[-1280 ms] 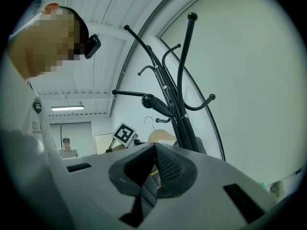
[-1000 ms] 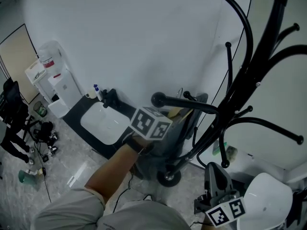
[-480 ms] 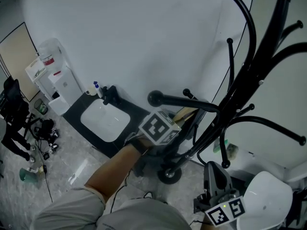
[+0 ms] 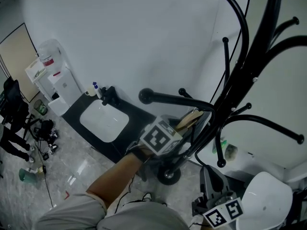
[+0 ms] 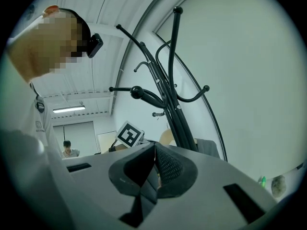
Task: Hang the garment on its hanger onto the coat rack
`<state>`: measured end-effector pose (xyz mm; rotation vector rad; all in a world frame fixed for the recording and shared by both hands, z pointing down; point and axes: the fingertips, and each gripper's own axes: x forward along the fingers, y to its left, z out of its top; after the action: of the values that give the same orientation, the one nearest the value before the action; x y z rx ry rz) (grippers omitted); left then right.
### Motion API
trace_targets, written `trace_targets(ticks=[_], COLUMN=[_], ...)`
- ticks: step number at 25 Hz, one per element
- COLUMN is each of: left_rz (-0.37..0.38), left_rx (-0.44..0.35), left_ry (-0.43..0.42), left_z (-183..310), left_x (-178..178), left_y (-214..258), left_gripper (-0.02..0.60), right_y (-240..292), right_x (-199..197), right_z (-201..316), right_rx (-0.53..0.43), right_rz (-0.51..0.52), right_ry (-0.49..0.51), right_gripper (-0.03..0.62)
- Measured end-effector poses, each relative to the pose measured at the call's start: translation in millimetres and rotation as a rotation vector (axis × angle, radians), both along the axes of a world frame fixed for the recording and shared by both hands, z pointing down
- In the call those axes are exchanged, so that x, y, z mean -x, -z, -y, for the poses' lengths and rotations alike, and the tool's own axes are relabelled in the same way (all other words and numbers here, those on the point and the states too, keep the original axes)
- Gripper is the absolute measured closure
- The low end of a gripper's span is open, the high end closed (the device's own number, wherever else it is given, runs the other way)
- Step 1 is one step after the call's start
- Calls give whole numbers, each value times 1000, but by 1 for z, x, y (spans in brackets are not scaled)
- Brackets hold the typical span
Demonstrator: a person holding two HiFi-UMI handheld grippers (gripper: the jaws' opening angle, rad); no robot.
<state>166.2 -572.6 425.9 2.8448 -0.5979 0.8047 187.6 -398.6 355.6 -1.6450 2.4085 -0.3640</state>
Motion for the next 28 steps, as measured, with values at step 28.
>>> trace_targets(ticks=[28], left_rz=[-388], left_rx=[-72], left_ry=[67], left_z=[-164], left_x=[31], left_y=[46], left_gripper=[577], right_y=[-30], right_x=[16], right_z=[-3], right_rx=[77], right_rz=[-128], right_ry=[46], right_gripper=[579])
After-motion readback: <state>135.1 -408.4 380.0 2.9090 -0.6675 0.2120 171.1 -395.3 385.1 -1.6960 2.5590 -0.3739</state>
